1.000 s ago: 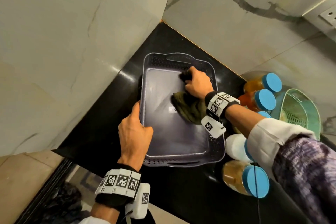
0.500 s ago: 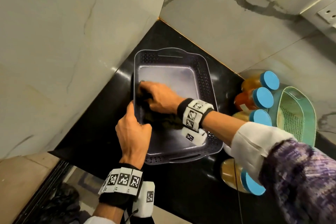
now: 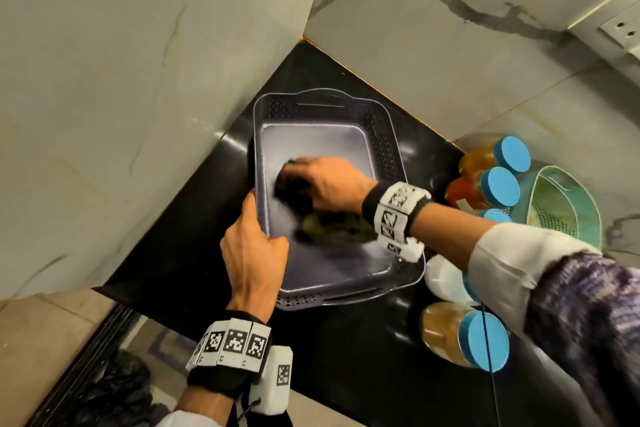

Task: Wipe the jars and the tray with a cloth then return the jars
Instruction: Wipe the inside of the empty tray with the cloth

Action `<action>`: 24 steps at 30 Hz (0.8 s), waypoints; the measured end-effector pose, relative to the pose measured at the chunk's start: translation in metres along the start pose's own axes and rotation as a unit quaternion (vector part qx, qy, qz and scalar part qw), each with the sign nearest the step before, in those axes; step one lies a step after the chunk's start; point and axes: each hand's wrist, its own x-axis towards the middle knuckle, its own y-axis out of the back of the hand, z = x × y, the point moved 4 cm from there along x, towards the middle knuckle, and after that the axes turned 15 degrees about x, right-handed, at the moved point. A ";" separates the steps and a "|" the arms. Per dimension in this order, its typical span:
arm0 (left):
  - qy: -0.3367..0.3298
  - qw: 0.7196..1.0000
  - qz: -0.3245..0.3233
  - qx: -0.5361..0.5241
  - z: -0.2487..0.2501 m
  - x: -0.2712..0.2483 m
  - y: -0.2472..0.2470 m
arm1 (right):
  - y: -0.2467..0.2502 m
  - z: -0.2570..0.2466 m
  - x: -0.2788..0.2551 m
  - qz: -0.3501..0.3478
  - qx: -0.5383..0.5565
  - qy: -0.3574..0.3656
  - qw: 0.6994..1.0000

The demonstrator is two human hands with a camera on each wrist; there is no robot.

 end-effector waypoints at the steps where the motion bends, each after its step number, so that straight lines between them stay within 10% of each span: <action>1: 0.007 1.000 0.001 -0.008 -0.001 0.000 0.000 | 0.013 0.012 0.009 0.036 0.024 -0.030 0.999; 8: 0.016 0.997 0.035 -0.068 -0.003 0.000 -0.002 | 0.053 0.092 -0.001 0.119 0.037 -0.207 0.970; 18: 0.035 0.996 0.051 -0.057 0.005 -0.002 0.001 | -0.056 -0.007 -0.096 -0.135 0.080 -0.052 0.986; 24: 0.006 0.997 0.045 -0.062 0.002 -0.005 0.003 | -0.053 -0.016 -0.094 -0.124 0.032 -0.033 0.991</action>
